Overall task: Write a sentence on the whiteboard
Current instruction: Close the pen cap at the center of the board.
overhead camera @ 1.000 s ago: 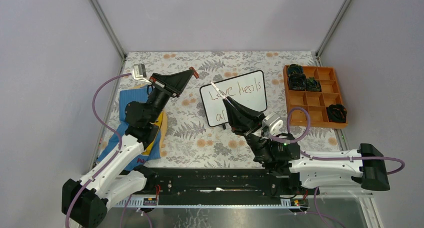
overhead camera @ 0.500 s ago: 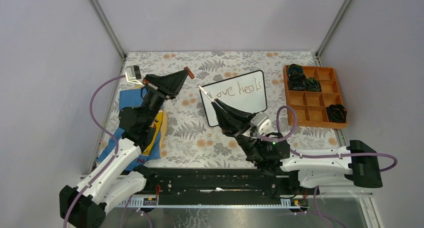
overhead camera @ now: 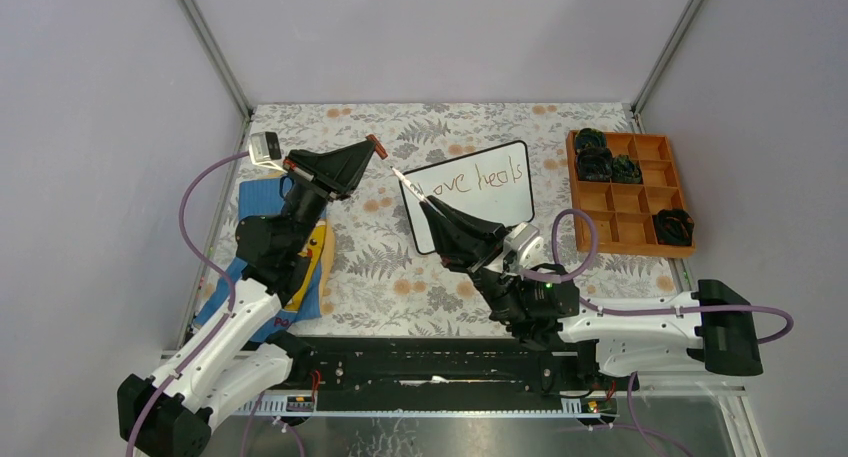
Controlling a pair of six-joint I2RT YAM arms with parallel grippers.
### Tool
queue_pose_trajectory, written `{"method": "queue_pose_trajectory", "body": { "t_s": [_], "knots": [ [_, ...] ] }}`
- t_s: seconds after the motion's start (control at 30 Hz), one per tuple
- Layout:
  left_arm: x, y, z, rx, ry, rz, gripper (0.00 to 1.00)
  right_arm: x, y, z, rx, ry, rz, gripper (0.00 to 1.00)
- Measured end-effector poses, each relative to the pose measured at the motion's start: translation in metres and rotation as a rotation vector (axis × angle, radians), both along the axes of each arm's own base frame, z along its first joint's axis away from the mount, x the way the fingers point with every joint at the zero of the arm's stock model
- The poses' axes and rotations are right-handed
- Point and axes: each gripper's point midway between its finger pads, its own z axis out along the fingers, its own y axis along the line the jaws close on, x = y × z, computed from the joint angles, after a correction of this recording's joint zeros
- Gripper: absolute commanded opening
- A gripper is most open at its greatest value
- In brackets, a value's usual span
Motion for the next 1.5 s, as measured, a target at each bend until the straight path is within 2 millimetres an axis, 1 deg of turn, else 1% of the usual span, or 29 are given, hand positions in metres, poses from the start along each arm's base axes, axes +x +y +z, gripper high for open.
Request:
{"method": "queue_pose_trajectory", "body": {
  "t_s": [0.2, 0.33, 0.57, 0.73, 1.3, 1.5],
  "knots": [
    [0.000, 0.000, 0.000, -0.027, 0.030, -0.025, 0.00, 0.001, 0.003, 0.001, 0.015, -0.002, 0.000, 0.00],
    [0.005, 0.001, -0.003, -0.054, 0.078, -0.034, 0.00, 0.001, 0.005, 0.000, 0.024, -0.004, -0.001, 0.00],
    [0.009, 0.004, -0.008, -0.079, 0.138, -0.032, 0.00, 0.001, 0.005, 0.006, 0.058, -0.012, -0.003, 0.00],
    [0.008, 0.005, -0.006, -0.088, 0.140, -0.032, 0.00, 0.001, 0.005, 0.011, 0.076, -0.016, -0.004, 0.00],
    [0.004, 0.006, -0.003, -0.092, 0.135, -0.038, 0.00, 0.006, 0.012, 0.006, 0.064, -0.001, -0.023, 0.00],
    [0.002, 0.006, -0.003, -0.092, 0.133, -0.038, 0.00, 0.007, 0.012, 0.006, 0.065, 0.002, -0.026, 0.00]
  ]
}}
